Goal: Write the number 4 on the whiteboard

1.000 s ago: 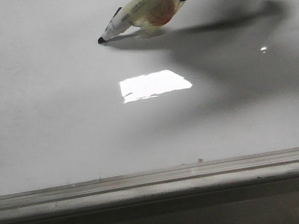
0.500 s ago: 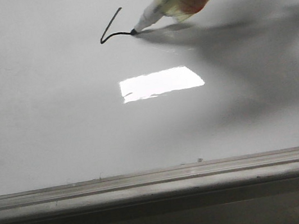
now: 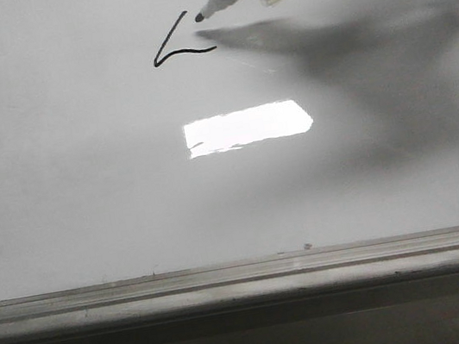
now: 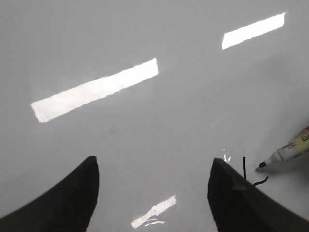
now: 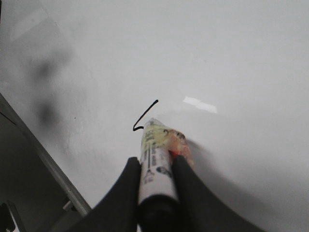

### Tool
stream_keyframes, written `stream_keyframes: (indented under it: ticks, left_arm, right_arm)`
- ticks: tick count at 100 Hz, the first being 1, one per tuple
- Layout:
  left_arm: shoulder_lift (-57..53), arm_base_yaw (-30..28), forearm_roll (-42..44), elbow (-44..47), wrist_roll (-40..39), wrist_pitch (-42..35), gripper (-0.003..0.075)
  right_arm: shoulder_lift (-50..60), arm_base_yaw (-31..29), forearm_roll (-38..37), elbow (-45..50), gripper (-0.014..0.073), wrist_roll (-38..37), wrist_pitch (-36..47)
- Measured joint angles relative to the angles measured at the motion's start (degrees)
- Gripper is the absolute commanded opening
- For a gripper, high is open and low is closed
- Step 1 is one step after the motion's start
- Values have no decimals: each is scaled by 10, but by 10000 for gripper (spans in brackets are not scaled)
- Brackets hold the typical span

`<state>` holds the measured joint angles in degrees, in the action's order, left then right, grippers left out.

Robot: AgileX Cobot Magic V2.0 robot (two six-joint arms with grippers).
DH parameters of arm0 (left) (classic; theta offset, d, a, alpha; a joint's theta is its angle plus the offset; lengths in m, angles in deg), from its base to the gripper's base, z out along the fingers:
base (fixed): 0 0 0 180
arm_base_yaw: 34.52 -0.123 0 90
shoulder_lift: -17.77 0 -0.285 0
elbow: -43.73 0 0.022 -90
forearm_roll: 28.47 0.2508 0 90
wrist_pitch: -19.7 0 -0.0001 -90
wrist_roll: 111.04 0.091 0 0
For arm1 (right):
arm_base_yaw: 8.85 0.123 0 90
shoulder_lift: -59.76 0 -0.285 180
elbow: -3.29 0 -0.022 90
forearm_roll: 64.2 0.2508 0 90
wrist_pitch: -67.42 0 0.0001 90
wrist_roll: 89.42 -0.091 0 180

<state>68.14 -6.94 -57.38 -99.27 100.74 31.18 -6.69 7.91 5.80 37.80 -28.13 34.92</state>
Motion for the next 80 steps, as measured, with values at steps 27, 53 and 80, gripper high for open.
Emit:
stream_keyframes:
  ticks: [27, 53, 80]
  left_arm:
    - [0, 0, 0, 0, 0, -1, 440]
    - [0, 0, 0, 0, 0, -2, 440]
    - [0, 19, 0, 0, 0, -2, 440]
  right_arm:
    - [-45, 0, 16, -18, -49, 9, -29]
    - [-49, 0, -31, -14, -49, -22, -72]
    - [-8, 0, -18, -21, -49, -12, -103]
